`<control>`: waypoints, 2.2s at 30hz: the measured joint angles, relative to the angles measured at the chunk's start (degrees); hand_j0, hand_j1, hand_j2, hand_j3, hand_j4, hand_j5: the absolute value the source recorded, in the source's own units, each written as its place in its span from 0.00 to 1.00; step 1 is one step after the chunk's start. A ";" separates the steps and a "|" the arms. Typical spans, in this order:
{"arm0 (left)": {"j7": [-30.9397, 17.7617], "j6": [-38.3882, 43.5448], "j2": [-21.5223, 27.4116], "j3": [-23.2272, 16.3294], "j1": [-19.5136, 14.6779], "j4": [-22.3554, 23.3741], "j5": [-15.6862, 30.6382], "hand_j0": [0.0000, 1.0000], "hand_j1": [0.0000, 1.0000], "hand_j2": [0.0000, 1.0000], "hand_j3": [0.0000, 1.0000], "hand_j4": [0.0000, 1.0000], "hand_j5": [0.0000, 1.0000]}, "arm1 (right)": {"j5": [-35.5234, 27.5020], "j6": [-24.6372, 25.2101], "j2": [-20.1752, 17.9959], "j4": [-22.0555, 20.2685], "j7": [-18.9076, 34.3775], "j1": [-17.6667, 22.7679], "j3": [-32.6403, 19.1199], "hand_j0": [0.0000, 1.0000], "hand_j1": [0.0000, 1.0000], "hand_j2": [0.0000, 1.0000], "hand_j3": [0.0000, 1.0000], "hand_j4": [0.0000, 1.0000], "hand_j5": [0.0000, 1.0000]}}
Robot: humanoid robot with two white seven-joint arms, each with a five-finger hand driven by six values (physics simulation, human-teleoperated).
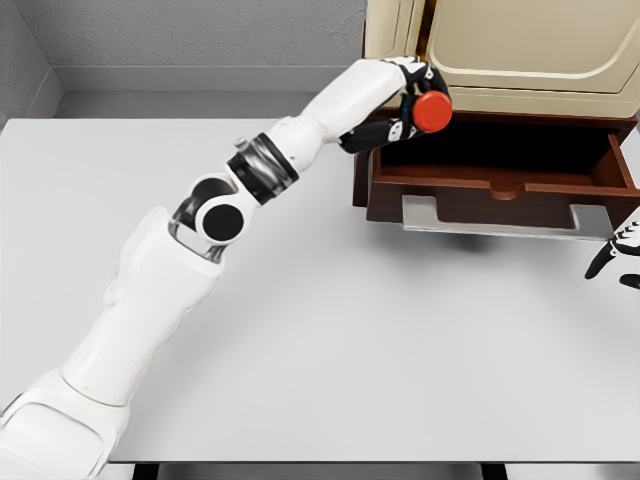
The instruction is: Put the switch into the drawer with left arm, and close the drawer with right arm
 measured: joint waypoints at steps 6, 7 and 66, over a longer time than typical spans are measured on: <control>0.01 -0.08 -1.57 -0.16 -0.61 0.13 -4.64 0.38 0.38 0.38 0.38 0.38 0.38 | 0.00 0.00 -0.03 0.00 0.00 0.00 0.00 0.56 0.56 0.56 0.56 0.56 0.56; 0.02 -0.13 -1.74 -0.18 -0.62 0.14 -5.24 0.38 0.38 0.38 0.38 0.38 0.38 | -0.01 0.00 -0.04 0.00 0.00 0.00 0.00 0.56 0.56 0.56 0.56 0.56 0.56; 0.56 -18.76 21.00 16.93 13.18 -13.81 1.65 1.00 1.00 1.00 1.00 1.00 1.00 | -0.87 0.00 -0.72 0.02 0.01 -0.53 0.35 0.56 0.56 0.56 0.56 0.56 0.56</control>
